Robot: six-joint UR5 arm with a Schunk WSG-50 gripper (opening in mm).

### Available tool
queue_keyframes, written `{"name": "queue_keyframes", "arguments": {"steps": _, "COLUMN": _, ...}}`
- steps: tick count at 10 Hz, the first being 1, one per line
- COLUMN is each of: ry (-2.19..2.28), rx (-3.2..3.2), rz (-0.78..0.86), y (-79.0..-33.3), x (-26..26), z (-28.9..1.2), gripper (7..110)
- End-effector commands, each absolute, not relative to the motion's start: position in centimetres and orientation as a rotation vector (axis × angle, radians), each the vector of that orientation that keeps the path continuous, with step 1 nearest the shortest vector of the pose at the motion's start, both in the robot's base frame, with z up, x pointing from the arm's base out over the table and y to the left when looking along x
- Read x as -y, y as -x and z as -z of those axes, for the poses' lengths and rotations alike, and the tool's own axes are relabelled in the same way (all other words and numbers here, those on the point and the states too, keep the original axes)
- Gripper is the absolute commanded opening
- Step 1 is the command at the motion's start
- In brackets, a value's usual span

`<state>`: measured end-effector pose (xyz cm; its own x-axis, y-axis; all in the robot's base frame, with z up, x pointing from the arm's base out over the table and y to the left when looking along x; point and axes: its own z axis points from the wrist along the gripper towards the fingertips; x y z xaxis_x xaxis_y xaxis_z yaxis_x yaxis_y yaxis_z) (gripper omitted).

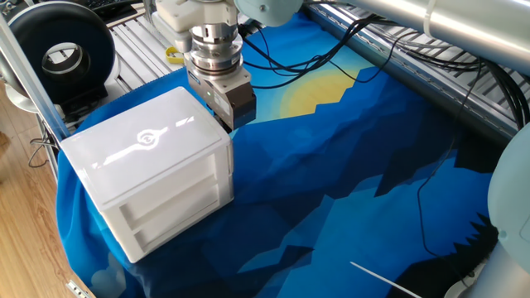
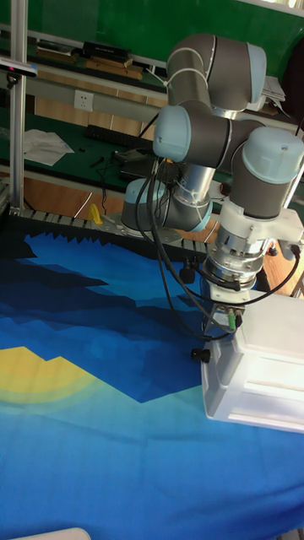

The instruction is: Grasp the handle and open the drawer

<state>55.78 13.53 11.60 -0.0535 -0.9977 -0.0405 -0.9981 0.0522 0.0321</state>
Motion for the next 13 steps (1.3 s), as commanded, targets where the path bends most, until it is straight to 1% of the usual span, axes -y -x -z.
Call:
{"name": "queue_keyframes", "arguments": {"steps": 1, "ry": 2.153, "rx": -2.282, "rz": -0.078, "y": -55.83, "x": -12.83, "z": -11.59, "gripper": 7}}
{"name": "queue_keyframes", "arguments": {"steps": 7, "ry": 2.145, "rx": -2.284, "rz": -0.097, "y": -55.69, "x": -12.94, "z": -11.52, "gripper": 7}}
{"name": "queue_keyframes", "arguments": {"steps": 10, "ry": 2.149, "rx": -2.322, "rz": -0.057, "y": -55.43, "x": -12.57, "z": -11.80, "gripper": 7}}
{"name": "queue_keyframes", "arguments": {"steps": 13, "ry": 2.151, "rx": -2.327, "rz": -0.058, "y": -55.40, "x": -12.91, "z": -11.74, "gripper": 7}}
